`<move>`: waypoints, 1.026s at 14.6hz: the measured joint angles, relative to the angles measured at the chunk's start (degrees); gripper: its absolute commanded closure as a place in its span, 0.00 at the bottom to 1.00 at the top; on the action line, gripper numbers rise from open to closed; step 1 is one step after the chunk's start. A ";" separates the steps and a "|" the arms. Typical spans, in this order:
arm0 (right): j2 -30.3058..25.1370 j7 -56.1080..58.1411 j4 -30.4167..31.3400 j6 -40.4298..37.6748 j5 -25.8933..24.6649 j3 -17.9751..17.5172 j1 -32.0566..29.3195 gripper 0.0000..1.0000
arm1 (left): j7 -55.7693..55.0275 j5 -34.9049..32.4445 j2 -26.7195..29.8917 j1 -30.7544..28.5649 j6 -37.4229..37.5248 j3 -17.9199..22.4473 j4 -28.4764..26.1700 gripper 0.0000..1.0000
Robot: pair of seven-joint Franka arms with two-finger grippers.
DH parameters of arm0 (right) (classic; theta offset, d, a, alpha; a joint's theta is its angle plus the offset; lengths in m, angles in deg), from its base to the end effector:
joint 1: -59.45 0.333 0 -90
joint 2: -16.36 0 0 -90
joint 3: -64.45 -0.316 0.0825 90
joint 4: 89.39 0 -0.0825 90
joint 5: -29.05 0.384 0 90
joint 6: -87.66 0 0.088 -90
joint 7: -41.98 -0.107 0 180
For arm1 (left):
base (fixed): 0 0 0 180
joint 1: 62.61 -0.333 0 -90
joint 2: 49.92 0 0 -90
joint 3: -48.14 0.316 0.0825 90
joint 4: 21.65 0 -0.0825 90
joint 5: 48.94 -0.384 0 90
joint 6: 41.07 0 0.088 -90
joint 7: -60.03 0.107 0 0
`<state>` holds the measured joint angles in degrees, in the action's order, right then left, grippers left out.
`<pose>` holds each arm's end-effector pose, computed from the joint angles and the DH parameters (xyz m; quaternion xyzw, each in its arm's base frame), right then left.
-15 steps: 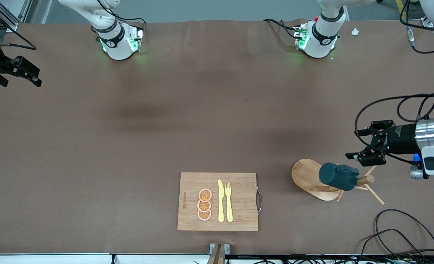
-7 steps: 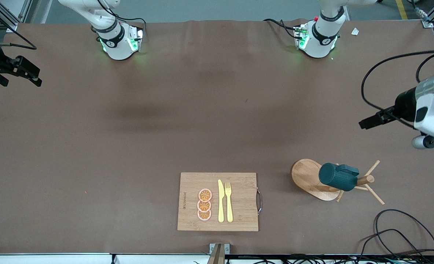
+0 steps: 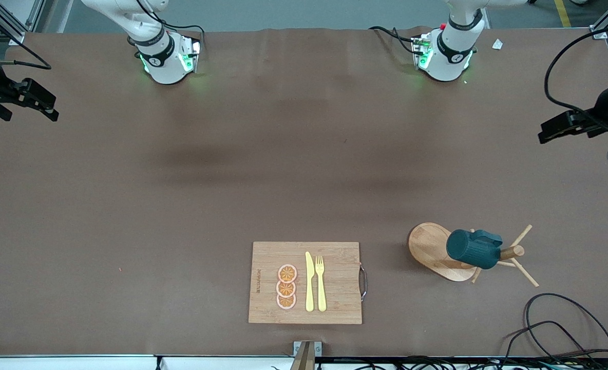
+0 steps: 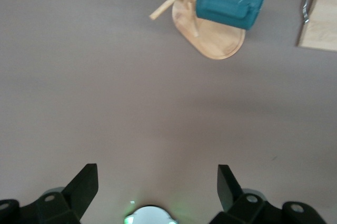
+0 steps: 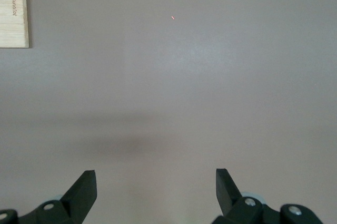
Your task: Pass cup and hang on rack
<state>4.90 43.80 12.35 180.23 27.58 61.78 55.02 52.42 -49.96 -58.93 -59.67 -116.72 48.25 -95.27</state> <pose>0.4945 -0.0155 0.6363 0.9997 0.0005 0.0193 0.0181 0.5750 -0.0263 0.6464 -0.9972 -0.0433 0.0598 0.0144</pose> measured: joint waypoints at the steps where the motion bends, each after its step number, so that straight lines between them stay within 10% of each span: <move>1: 0.00 0.00 0.00 0.00 0.00 0.00 0.00 0.00 | 1.03 -0.19 0.69 -0.55 0.15 -0.07 -0.54 0.00; 15: 0.00 0.00 -0.01 -0.03 0.00 0.00 0.00 0.00 | 1.78 1.72 15.82 -3.08 -6.62 -6.00 -19.83 0.00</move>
<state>4.90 43.80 12.34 180.20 27.58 61.78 55.02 54.20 -48.24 -43.12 -62.75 -123.34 42.25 -115.10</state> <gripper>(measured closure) 0.000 0.000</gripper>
